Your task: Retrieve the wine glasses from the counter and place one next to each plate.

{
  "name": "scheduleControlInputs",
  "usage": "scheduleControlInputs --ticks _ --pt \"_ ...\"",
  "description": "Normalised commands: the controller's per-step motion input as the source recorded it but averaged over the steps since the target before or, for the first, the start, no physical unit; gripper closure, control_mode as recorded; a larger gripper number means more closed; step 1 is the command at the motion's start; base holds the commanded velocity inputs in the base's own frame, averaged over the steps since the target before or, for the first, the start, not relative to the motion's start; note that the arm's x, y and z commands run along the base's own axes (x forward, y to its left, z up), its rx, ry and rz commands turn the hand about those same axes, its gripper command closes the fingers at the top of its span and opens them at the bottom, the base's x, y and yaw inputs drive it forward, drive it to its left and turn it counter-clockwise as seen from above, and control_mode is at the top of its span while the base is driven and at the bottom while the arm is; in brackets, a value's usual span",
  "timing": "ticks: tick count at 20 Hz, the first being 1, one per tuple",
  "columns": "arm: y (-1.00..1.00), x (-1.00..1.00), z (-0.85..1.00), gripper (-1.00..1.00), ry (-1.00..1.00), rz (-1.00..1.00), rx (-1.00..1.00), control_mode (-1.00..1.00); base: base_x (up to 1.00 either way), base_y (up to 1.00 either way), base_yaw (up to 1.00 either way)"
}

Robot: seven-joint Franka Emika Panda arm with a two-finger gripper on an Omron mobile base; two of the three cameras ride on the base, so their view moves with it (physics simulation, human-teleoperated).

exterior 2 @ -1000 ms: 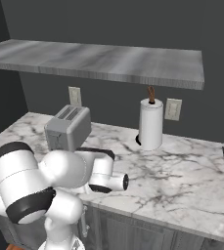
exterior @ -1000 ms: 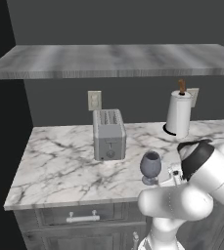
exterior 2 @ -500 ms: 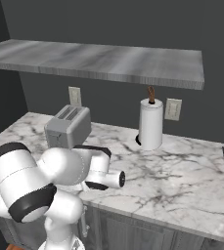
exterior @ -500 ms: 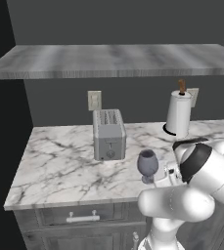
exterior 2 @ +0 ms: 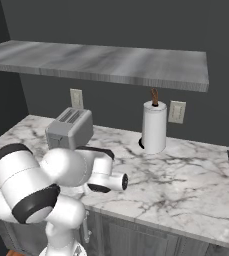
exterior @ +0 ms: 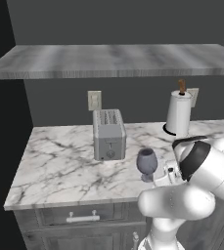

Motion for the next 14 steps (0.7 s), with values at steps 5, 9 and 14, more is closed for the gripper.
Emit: scheduleControlInputs --ticks 5,9,14 --pt "0.0 -0.17 0.54 1.0 -0.12 0.05 0.02 -1.0 0.0 0.0 0.0" --pt "0.0 -0.26 0.84 1.0 -0.1 0.21 0.0 -1.0 0.0 0.0 0.0" --pt "0.0 -0.37 0.99 1.0 -0.1 0.13 0.03 -1.0 0.0 0.0 0.0"
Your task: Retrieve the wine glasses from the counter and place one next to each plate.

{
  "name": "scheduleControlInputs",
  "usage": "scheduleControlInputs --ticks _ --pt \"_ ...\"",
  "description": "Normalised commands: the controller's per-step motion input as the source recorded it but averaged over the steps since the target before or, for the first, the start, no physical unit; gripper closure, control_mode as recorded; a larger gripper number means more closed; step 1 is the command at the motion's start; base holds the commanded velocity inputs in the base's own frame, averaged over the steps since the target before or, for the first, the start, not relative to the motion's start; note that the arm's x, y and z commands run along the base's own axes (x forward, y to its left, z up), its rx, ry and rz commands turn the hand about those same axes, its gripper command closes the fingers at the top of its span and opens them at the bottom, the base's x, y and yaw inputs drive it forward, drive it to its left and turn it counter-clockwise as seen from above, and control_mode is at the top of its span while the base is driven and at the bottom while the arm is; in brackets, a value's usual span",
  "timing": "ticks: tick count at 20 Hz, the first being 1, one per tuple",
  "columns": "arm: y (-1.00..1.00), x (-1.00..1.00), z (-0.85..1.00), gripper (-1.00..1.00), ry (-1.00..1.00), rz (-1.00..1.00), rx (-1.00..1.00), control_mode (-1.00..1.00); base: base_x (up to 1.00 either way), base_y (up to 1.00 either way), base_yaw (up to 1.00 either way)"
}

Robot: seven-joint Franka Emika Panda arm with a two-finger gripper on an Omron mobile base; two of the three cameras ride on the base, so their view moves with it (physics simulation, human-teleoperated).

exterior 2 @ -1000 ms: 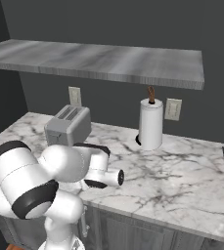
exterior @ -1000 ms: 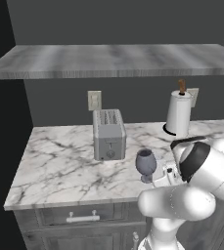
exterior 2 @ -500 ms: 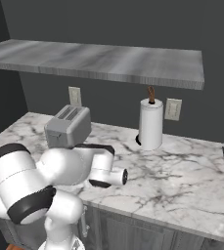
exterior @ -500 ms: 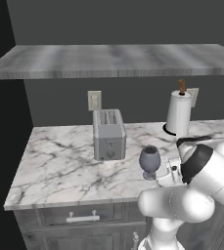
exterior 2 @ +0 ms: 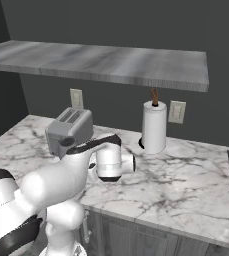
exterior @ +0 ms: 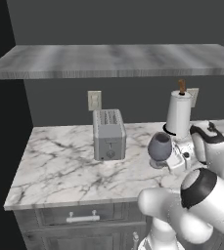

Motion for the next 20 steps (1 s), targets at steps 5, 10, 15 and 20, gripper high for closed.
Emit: scheduleControlInputs --ticks 5,10,15,20 --pt "0.0 -0.55 0.76 1.0 -0.13 -0.05 0.02 -1.0 0.0 0.0 0.0" --pt "0.0 -0.6 0.83 1.0 -0.2 -0.1 0.0 -1.0 0.0 0.0 0.0" --pt "0.0 -0.51 0.82 1.0 -0.17 -0.1 0.0 -1.0 0.0 0.0 0.0" --pt "0.0 -0.43 0.68 1.0 -0.1 -0.06 0.0 -1.0 0.0 0.0 0.0"
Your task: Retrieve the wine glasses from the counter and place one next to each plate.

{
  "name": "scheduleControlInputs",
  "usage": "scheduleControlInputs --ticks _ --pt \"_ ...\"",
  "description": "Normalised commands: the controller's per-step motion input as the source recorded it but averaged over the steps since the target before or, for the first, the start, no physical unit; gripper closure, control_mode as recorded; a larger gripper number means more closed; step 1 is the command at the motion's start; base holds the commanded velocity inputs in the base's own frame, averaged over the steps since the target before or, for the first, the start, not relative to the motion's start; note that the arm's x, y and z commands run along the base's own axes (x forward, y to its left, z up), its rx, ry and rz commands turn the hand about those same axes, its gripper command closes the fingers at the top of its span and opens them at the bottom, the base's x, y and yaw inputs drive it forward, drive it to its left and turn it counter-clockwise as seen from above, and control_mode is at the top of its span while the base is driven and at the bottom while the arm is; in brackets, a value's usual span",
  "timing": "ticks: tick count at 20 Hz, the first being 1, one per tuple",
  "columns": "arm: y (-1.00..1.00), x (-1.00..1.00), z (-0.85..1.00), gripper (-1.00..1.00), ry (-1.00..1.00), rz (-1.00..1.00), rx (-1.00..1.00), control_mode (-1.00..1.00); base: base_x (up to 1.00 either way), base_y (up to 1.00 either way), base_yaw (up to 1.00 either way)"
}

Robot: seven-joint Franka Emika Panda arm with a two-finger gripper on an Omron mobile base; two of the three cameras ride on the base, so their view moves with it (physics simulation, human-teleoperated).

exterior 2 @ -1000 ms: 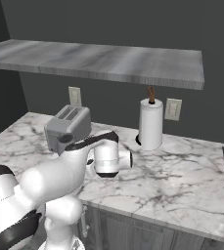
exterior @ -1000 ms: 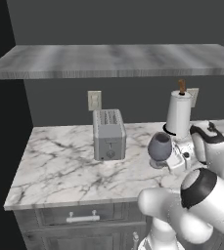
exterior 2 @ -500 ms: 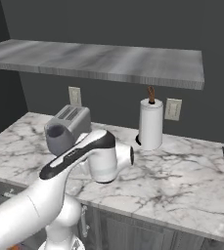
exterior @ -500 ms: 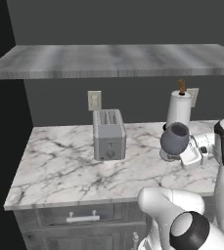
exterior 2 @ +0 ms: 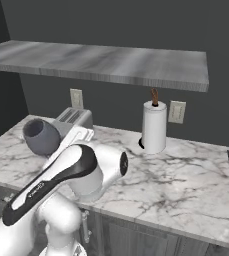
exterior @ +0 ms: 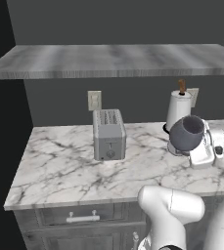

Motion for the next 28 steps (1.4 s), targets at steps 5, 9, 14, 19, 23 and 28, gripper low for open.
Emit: scheduleControlInputs --ticks 5,9,14,19,23,28 --pt "0.02 -0.46 0.54 1.0 -0.03 -0.05 0.01 -1.0 0.0 0.0 0.0" --pt "-0.03 -0.65 0.42 1.0 -0.03 0.0 0.04 -1.0 0.0 0.0 0.0" --pt "-0.04 -0.4 0.13 1.0 0.0 0.0 0.0 1.0 -0.04 -0.04 0.0" --pt "0.0 0.0 0.0 1.0 0.0 0.0 0.0 1.0 0.0 -0.42 -0.21" --pt "0.0 0.0 0.0 1.0 0.0 0.0 0.0 1.0 -0.09 -0.48 -0.57" --pt "0.0 0.0 0.0 1.0 0.0 0.0 0.0 1.0 -0.05 -0.46 -0.68"
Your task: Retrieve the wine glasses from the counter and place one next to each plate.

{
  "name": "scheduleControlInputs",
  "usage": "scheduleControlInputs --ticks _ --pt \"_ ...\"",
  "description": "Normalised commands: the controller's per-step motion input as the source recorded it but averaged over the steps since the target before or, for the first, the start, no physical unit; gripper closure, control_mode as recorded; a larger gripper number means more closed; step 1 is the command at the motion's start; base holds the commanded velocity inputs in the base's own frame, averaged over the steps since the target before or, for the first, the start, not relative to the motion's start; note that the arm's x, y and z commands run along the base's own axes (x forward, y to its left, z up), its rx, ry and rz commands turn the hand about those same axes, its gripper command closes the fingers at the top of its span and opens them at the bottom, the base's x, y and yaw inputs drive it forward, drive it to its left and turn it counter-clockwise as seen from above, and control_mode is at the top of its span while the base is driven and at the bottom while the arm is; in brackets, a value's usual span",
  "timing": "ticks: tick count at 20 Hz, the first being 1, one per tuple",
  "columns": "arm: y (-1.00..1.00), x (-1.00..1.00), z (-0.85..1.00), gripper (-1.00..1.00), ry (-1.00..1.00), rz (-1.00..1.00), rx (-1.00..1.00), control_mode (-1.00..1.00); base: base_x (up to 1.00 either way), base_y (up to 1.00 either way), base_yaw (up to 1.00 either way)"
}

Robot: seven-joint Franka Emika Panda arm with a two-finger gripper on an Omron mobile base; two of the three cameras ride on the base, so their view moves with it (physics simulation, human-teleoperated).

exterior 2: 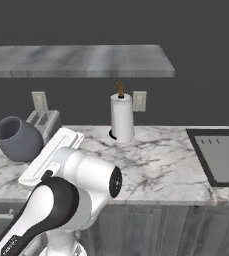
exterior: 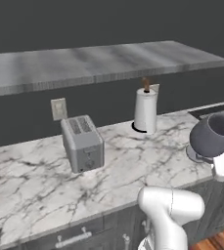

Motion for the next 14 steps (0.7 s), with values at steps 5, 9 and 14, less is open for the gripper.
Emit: scheduleControlInputs --ticks 5,9,14 --pt "0.0 0.0 0.0 1.0 0.0 0.0 0.0 1.0 -0.14 -0.36 -0.77" --pt "0.0 0.0 0.0 1.0 0.0 0.0 0.0 1.0 0.0 -0.15 -0.96" --pt "0.0 0.0 0.0 1.0 0.0 0.0 0.0 1.0 0.0 -0.01 -1.0"
